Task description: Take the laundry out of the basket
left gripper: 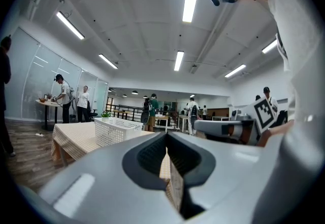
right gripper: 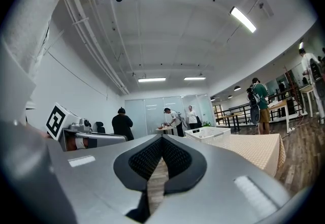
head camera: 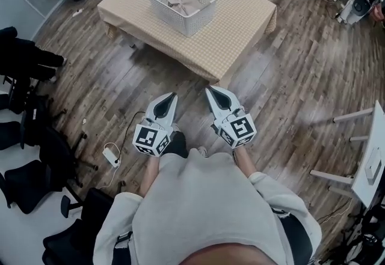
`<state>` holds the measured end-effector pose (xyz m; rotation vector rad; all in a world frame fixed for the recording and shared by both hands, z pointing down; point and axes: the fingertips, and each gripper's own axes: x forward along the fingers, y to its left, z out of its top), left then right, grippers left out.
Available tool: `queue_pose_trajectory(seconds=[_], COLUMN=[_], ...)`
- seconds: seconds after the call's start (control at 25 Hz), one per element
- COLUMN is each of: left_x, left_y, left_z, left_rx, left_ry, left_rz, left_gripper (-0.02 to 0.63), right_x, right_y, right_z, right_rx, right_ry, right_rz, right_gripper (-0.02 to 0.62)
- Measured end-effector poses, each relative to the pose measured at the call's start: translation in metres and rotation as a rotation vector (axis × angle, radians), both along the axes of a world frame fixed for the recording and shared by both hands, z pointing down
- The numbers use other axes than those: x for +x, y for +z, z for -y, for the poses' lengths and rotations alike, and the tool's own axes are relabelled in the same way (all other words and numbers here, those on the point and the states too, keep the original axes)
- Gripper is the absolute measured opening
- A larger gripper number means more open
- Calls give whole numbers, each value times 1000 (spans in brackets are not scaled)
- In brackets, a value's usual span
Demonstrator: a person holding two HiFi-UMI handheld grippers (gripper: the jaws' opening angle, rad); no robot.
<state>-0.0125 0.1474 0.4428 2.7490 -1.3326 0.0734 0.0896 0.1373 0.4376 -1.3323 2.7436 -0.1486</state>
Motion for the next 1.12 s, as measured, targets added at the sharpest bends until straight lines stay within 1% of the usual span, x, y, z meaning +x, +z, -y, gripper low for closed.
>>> queue_pose_trajectory(seconds=[0.32,0.64,0.88,1.12], left_x=[0,-8,-20,-49], left_y=[5,18,28,23], left_z=[31,85,146,225], left_rx=[-11,-25,-43,-50], left_ry=[4,24,47,69], left_rz=[-12,-35,-51,-58], left_gripper=[11,11,11,11], right_x=[2,-6,-21,-51], right_y=[2,14,26,17], right_z=[29,77,132,210], right_rx=[-4,-18,-48,-43], right_ry=[8,25,45,65], right_rz=[-5,-34,-49,-52], right_gripper=[-2,-2,-2,-2])
